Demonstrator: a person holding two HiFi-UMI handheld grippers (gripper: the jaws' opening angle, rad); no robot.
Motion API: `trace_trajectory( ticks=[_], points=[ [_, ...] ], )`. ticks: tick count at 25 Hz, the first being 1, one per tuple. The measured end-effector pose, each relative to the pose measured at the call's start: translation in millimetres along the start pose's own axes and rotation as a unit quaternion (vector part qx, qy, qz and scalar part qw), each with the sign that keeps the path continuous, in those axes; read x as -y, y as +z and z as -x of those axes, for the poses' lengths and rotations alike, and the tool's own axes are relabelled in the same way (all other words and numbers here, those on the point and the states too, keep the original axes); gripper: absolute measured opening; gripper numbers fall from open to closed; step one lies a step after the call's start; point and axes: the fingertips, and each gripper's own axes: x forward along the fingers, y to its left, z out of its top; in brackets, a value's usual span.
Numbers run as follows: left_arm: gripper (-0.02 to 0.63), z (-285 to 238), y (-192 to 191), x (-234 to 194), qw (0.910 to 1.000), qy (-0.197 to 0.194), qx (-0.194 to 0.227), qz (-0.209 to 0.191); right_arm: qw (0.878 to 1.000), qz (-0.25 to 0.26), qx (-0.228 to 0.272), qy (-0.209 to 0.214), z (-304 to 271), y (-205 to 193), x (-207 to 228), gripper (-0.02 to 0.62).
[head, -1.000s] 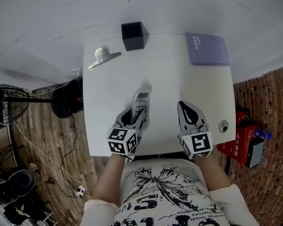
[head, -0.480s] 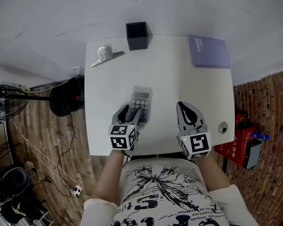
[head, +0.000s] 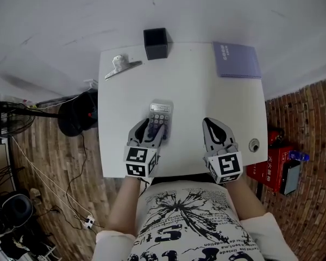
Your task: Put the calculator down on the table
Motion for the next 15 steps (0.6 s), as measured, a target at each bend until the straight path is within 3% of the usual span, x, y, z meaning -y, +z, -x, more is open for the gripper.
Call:
trace_trajectory(
  ticks=[5,15],
  points=[
    [0.202,32.8,56.8,25.3,0.9961,0.001,0.057,-0.067,1.0,0.007,0.021,0.001,22.3,19.0,5.2,0.014],
    [0.069,107.2,146.5,76.6,0.9767,0.002,0.171,-0.131,0.995,0.043,0.079,0.031,64.5,78.1,19.1,0.014]
  ],
)
